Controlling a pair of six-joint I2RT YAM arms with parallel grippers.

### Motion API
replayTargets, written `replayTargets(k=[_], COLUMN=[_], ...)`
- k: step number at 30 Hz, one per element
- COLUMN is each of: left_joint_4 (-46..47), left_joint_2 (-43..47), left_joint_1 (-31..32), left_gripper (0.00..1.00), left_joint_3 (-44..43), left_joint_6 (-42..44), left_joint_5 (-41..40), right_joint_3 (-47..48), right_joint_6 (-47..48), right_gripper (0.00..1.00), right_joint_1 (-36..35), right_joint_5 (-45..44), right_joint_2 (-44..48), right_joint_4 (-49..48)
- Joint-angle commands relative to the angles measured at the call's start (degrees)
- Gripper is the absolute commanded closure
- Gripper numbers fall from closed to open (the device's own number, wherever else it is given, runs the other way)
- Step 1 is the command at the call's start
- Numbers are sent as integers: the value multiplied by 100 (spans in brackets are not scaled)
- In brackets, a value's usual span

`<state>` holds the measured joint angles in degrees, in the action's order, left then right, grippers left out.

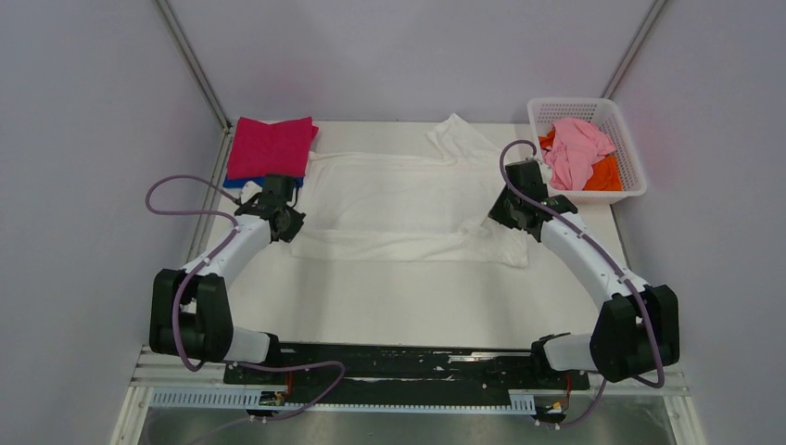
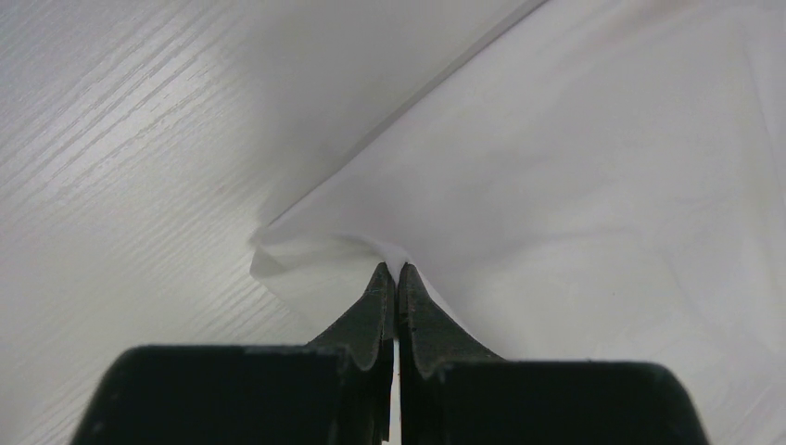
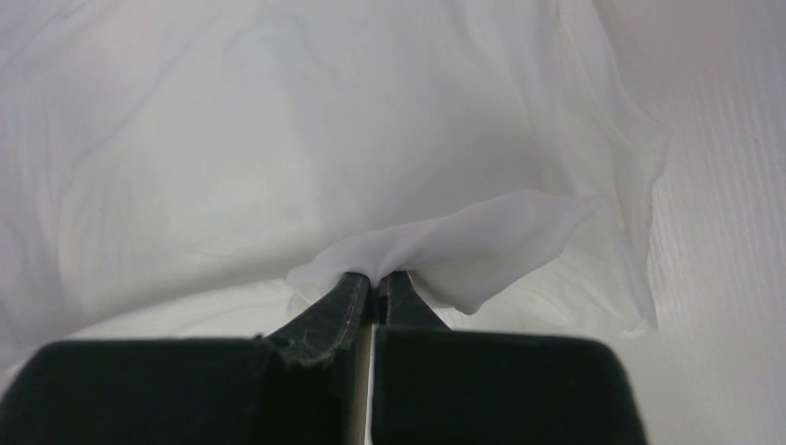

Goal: Fold and stack the t-shirts
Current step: Fold the flattened tshirt in 1/3 of the way

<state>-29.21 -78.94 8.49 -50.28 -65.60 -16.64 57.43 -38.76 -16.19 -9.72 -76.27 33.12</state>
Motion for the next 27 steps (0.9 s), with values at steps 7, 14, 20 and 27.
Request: replayTargets(k=[7, 14, 20, 27], left_joint_4=[386, 543, 569, 638], left_joint_2=[-249, -814, -1431, -1838], left_joint_1=[-123, -158, -189, -207], left_gripper=[100, 100, 93, 20], left_joint_3=[-448, -738, -1178, -1478], left_joint_6=[93, 185, 349, 482], left_joint_5=[-385, -460, -638, -534], right_joint_3=[869, 1461, 2232, 3746], right_joint_6=[710, 994, 1046, 1247], right_gripper=[100, 99, 97, 78], right_joint_1=[289, 396, 496, 651], right_joint_5=[230, 306, 322, 363], right_joint_2=[-619, -1476, -2595, -4123], right_joint_4=[-546, -591, -603, -570])
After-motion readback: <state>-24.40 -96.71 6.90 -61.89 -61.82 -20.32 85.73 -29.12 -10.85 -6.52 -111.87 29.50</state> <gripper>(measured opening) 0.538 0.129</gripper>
